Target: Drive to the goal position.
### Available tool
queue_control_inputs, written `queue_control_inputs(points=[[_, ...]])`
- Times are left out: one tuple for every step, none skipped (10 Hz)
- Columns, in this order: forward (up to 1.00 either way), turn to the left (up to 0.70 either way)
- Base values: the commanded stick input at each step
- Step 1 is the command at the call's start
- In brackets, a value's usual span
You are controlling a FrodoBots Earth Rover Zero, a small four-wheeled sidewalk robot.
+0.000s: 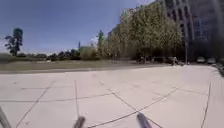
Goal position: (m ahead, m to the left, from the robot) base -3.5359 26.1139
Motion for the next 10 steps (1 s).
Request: queue_control_inputs(points=[[0.7, 0.27], [0.7, 0.27], [0.7, 0.27], [0.7, 0.27], [0.7, 0.27], [0.7, 0.27], [0.7, 0.27], [0.7, 0.27], [0.7, 0.27], [0.7, 0.27]])
